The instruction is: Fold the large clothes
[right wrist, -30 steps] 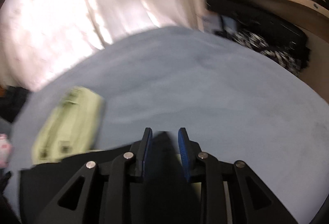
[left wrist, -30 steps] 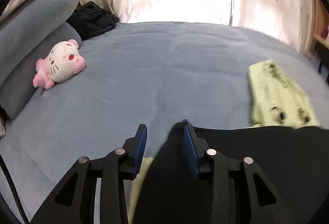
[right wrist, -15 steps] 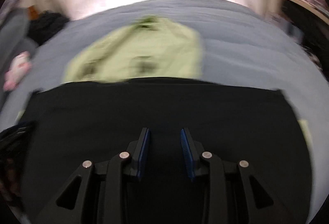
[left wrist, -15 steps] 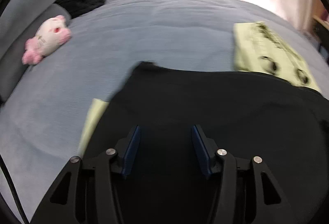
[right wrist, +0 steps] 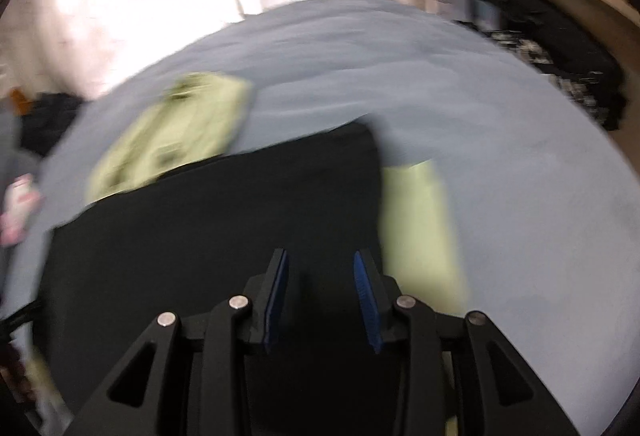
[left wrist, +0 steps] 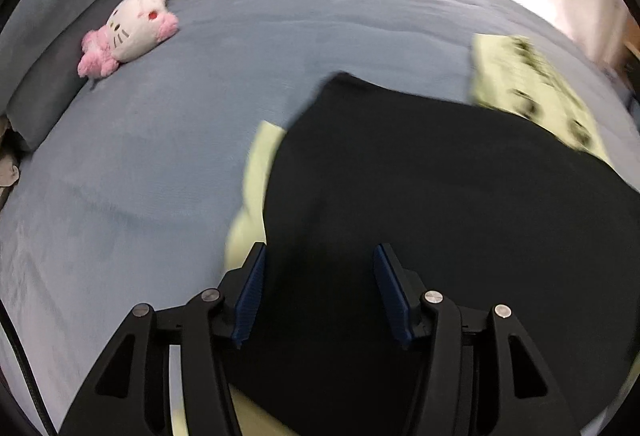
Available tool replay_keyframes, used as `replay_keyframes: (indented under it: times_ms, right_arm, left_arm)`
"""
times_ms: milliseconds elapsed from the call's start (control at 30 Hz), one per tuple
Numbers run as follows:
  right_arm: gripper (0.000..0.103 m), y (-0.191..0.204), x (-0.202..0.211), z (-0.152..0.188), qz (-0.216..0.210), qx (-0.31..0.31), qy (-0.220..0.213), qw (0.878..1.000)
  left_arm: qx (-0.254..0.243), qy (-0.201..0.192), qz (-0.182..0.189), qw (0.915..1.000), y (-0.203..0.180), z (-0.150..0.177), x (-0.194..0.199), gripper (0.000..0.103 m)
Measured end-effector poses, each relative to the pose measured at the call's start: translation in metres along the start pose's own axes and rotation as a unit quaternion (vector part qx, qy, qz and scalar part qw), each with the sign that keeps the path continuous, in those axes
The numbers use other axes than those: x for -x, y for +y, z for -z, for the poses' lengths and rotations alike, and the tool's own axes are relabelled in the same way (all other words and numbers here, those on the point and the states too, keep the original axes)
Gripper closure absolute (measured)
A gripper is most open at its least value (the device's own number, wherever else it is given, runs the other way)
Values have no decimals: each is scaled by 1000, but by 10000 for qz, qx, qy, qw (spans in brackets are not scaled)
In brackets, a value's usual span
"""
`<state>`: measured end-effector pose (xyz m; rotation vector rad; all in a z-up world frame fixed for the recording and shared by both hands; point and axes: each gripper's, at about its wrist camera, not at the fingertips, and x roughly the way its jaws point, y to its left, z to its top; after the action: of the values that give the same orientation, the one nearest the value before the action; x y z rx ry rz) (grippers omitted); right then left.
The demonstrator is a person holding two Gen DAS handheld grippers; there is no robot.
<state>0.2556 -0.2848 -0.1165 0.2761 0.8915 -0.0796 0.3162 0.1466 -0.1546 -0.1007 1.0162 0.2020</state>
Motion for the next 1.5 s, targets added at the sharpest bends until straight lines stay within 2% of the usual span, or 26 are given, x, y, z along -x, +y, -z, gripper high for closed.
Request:
replay_keyframes:
  times_ms: [67, 100, 167, 200, 233, 333, 400, 467, 500, 533, 567, 667, 733, 867, 1000, 1233, 1333, 1500]
  right_arm:
    - [69, 29, 9, 23, -458, 159, 78, 9988]
    - [69, 47, 13, 37, -649, 306, 158, 9973]
    - [69, 76, 17, 64, -1002, 578, 354, 9927]
    - [69, 87, 15, 74, -1099, 708, 488, 9902]
    - [69, 94, 12, 81, -1119, 816, 592, 9886]
    - [69, 95, 7, 99, -800, 1102, 652, 9885]
    - [69, 81, 9, 100, -459, 1184, 572, 9903]
    - [69, 51, 14, 94, -17, 1126, 497, 9924]
    - [69, 37, 16, 92, 130, 1012, 489, 9936]
    - [69, 16, 19, 89, 378, 795, 521, 9948]
    - [69, 2, 21, 86, 450, 635, 553, 9954]
    - [69, -43, 37, 86, 282, -107, 594, 9978]
    - [69, -62, 54, 89, 90, -515, 549, 9971]
    - [68, -78, 84, 95, -327, -1063, 290, 9934]
    - [66, -74, 103, 101, -490, -1135, 239, 9920]
    - [66, -57, 120, 119, -635, -1010, 328, 9923]
    - [66, -52, 120, 131, -790, -1078, 477, 9899]
    - [66, -50, 106, 148, -1089, -1437, 712, 9810]
  left_arm:
    - [-86, -146, 40, 9998, -11, 19, 21, 39]
    - [-68, -177, 187, 9996, -16, 32, 33, 35]
    - [-19, -159, 509, 9986, -23, 51, 43, 33]
    - [-64, -119, 532, 9985, -27, 60, 43, 33]
    - [-99, -42, 454, 9989, -31, 67, 41, 33]
    - [6, 67, 256, 9996, -20, 80, 26, 33]
    - [4, -35, 116, 9999, -7, 80, 27, 33]
    - [-13, -60, -459, 9989, 7, 79, 29, 33]
    - [32, -68, -543, 9985, 15, 78, 29, 33]
    - [183, -6, -516, 9985, 28, 80, 29, 33]
    - [298, 54, -472, 9984, 36, 81, 29, 33]
    - [712, 219, -192, 9970, 66, 87, 33, 32]
    - [875, 344, -245, 9953, 80, 94, 37, 32]
    - [1037, 365, -251, 9936, 94, 104, 56, 32]
    - [927, 358, -298, 9946, 98, 113, 73, 32]
    - [1101, 486, 77, 9927, 105, 131, 95, 32]
    - [1268, 629, 430, 9890, 108, 139, 93, 32]
    - [1700, 819, 1220, 9744, 106, 154, 79, 32]
